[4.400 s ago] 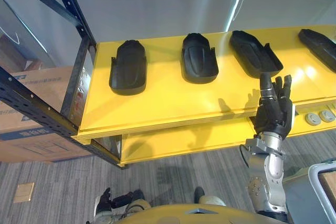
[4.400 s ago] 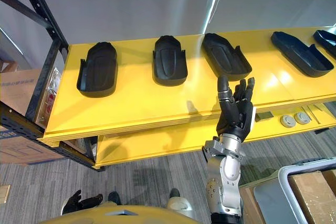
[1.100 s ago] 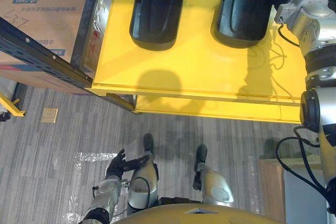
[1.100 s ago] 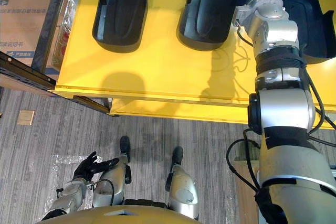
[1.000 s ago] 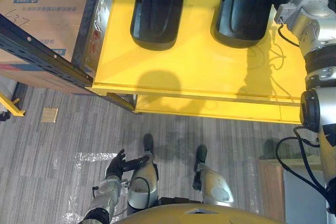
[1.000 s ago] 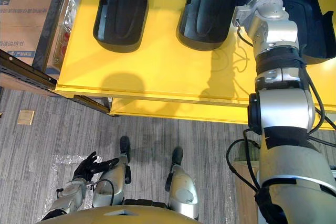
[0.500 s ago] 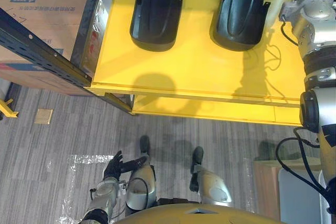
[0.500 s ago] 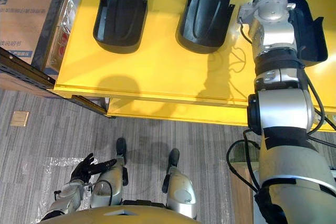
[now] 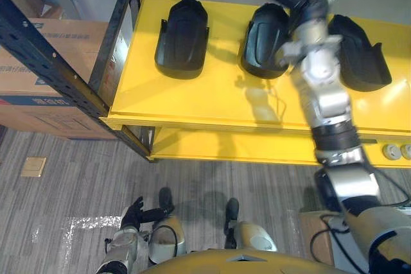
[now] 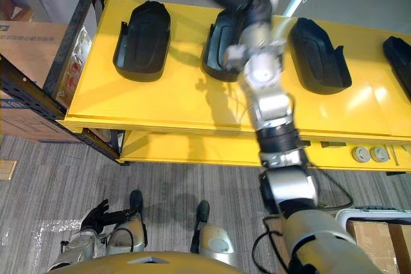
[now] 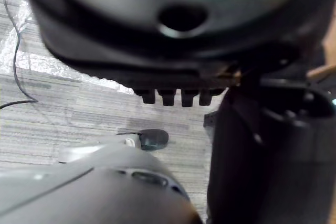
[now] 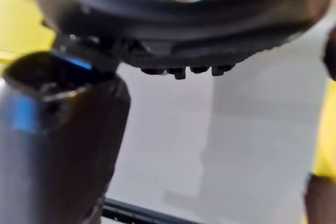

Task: Walk over and take three plastic housings, then place them on the shelf

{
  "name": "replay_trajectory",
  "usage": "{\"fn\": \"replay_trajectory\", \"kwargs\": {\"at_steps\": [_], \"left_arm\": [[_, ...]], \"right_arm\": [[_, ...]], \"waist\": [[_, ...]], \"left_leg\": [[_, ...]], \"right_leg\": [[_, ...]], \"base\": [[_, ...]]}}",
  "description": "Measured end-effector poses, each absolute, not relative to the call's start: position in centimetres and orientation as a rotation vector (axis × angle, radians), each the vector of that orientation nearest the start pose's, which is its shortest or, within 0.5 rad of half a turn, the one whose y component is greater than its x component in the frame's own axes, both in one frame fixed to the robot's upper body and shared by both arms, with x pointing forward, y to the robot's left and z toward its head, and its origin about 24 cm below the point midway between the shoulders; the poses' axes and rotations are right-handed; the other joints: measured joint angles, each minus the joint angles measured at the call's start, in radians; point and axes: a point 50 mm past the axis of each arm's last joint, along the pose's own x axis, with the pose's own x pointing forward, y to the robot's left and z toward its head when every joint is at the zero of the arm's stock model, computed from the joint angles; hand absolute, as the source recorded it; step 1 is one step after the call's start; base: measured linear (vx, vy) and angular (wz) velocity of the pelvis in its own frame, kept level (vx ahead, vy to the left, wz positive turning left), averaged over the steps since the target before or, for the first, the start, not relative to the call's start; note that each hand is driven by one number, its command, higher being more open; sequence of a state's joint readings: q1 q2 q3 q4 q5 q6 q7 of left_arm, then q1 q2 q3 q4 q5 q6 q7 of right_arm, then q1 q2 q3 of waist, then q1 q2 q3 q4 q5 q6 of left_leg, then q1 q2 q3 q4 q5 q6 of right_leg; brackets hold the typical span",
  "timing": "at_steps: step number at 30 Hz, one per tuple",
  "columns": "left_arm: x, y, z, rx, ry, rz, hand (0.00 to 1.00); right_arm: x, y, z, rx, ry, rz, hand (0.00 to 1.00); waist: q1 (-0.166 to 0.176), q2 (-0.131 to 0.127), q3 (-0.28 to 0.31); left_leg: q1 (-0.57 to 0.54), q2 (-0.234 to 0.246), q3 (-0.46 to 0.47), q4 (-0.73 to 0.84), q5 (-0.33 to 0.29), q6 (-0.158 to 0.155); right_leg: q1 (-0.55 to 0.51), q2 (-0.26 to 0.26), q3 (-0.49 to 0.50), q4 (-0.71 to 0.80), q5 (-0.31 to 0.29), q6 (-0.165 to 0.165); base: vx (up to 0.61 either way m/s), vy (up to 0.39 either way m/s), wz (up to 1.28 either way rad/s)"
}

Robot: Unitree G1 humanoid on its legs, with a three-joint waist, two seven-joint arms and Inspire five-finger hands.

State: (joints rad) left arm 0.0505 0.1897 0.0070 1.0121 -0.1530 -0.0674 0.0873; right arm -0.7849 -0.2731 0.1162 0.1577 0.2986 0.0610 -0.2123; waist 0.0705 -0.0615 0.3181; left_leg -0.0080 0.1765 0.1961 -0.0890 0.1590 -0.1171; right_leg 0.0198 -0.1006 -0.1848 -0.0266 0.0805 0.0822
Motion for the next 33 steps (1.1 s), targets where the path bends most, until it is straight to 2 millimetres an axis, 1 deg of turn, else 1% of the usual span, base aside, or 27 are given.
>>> {"fn": "replay_trajectory", "kwargs": {"at_steps": [1, 4, 5, 7, 12, 17, 21, 24, 30, 33], "left_arm": [[12.0, 22.9, -14.6, 0.076, 0.975, 0.273, 1.0], [11.7, 22.9, -14.6, 0.08, 0.966, 0.284, 1.0], [11.7, 22.9, -14.6, 0.081, 0.965, 0.286, 1.0], [11.6, 22.9, -14.6, 0.08, 0.961, 0.292, 1.0], [11.3, 23.0, -14.6, 0.054, 0.955, 0.322, 1.0], [11.2, 23.1, -14.6, 0.062, 0.953, 0.338, 1.0], [11.1, 23.1, -14.6, 0.063, 0.951, 0.348, 1.0], [11.0, 23.2, -14.6, 0.065, 0.952, 0.351, 1.0], [10.8, 23.2, -14.7, 0.05, 0.959, 0.367, 1.0], [10.7, 23.1, -14.8, 0.059, 0.964, 0.361, 1.0]], "right_arm": [[35.2, -11.8, 22.5, 0.026, -0.465, 0.095, 1.0], [34.8, -9.8, 20.4, 0.062, -0.4, 0.132, 1.0], [34.6, -9.6, 20.2, 0.07, -0.396, 0.132, 1.0], [33.8, -9.0, 19.5, 0.145, -0.378, 0.135, 1.0], [32.7, -7.2, 18.0, 0.2, -0.342, 0.123, 1.0], [32.2, -6.4, 16.7, 0.217, -0.296, 0.115, 1.0], [32.0, -5.7, 16.5, 0.234, -0.282, 0.128, 1.0], [31.8, -5.4, 16.0, 0.251, -0.26, 0.134, 1.0], [31.4, -5.0, 13.1, 0.227, -0.165, 0.111, 1.0], [31.3, -5.0, 13.1, 0.234, -0.17, 0.085, 1.0]], "waist": [[0.006, 0.0, 0.0], [0.007, -0.001, -0.001], [0.007, -0.001, -0.001], [0.006, -0.001, -0.001], [0.003, -0.002, -0.001], [-0.001, -0.002, -0.002], [-0.011, -0.002, -0.002], [-0.017, -0.002, -0.002], [-0.02, -0.002, -0.002], [-0.019, -0.001, -0.01]], "left_leg": [[0.0, 0.0, 0.0, 0.0, 0.001, -0.001], [-0.001, 0.005, -0.001, 0.0, 0.003, -0.003], [-0.002, 0.005, -0.001, 0.0, 0.003, -0.003], [-0.003, 0.007, -0.001, 0.0, 0.003, -0.004], [-0.007, 0.008, 0.018, 0.001, 0.0, -0.009], [-0.008, 0.008, 0.018, 0.004, 0.002, -0.006], [-0.008, 0.008, 0.018, 0.004, 0.002, -0.006], [-0.007, 0.008, 0.018, 0.004, 0.001, -0.006], [-0.009, 0.009, 0.022, 0.003, -0.004, -0.011], [-0.015, 0.009, 0.022, 0.003, -0.004, -0.012]], "right_leg": [[-0.001, -0.001, 0.003, 0.005, 0.0, 0.0], [-0.002, 0.001, 0.003, 0.006, 0.0, 0.0], [-0.002, 0.002, 0.003, 0.006, 0.0, 0.0], [-0.004, 0.003, 0.004, 0.006, 0.002, 0.004], [-0.018, 0.005, 0.022, 0.003, 0.003, 0.004], [-0.018, 0.006, 0.021, 0.001, 0.006, 0.0], [-0.016, 0.009, 0.021, -0.003, 0.006, 0.0], [-0.016, 0.011, 0.022, -0.003, 0.006, 0.0], [-0.019, 0.012, 0.025, -0.005, 0.003, 0.003], [-0.025, 0.012, 0.027, -0.006, 0.003, 0.004]], "base": [[0.0, 0.0, 0.0], [0.0, 0.0, 0.0], [0.0, 0.0, 0.0], [0.0, 0.0, 0.0], [0.03, -0.008, -0.11], [0.03, -0.003, -0.01], [0.0, 0.0, 0.0], [0.0, 0.0, 0.0], [0.0, 0.0, -0.01], [0.0, 0.0, 0.0]]}}
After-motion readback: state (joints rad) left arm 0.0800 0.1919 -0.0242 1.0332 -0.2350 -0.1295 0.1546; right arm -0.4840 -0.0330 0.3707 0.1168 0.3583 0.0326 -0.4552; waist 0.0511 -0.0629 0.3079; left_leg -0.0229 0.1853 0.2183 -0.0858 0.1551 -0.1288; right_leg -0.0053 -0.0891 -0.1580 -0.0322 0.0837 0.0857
